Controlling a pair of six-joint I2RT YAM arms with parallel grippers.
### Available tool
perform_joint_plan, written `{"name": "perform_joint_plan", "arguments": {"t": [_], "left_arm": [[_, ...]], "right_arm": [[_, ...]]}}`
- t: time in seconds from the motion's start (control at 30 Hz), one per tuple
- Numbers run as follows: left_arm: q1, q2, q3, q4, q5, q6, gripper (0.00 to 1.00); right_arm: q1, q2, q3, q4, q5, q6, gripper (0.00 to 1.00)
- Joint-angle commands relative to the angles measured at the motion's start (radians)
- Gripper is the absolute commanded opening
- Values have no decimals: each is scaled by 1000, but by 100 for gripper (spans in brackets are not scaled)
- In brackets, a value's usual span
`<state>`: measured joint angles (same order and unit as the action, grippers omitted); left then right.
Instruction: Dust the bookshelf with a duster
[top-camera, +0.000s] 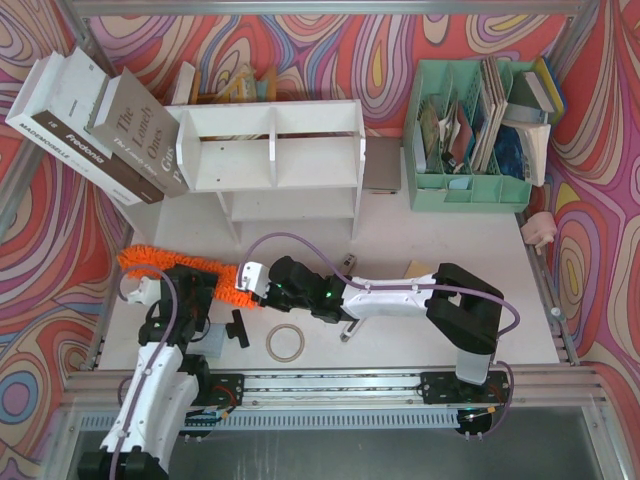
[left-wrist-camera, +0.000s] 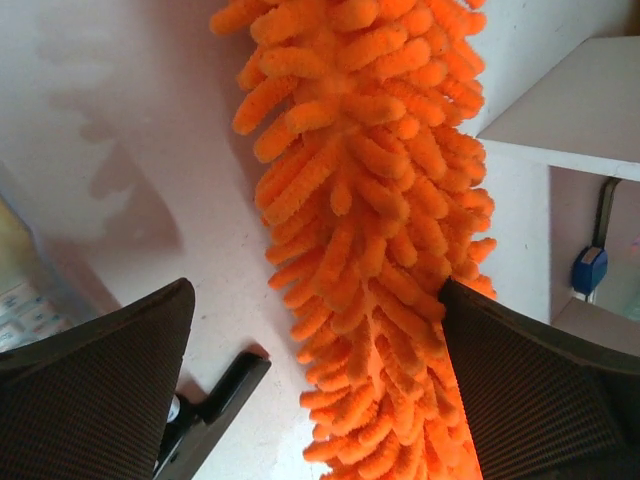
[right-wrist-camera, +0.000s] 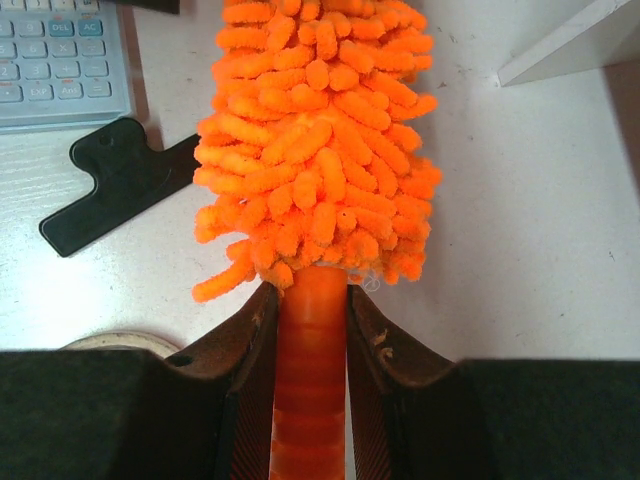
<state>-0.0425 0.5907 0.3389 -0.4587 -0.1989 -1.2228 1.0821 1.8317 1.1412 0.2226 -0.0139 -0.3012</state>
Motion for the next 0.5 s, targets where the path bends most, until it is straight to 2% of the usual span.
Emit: {"name": "perform_joint_plan", "arguments": {"t": [0.0, 0.17, 0.47], "left_arm": [[20, 5, -80, 226, 90, -10, 98], [20, -58, -116, 282, 72, -8, 98], [20, -55, -160, 330, 64, -39, 87]], "right_arm": [[10, -54, 11, 31, -4, 15, 0], [11, -53, 15, 33, -14, 25, 0], [20, -45, 44, 28, -34, 45, 0]]}}
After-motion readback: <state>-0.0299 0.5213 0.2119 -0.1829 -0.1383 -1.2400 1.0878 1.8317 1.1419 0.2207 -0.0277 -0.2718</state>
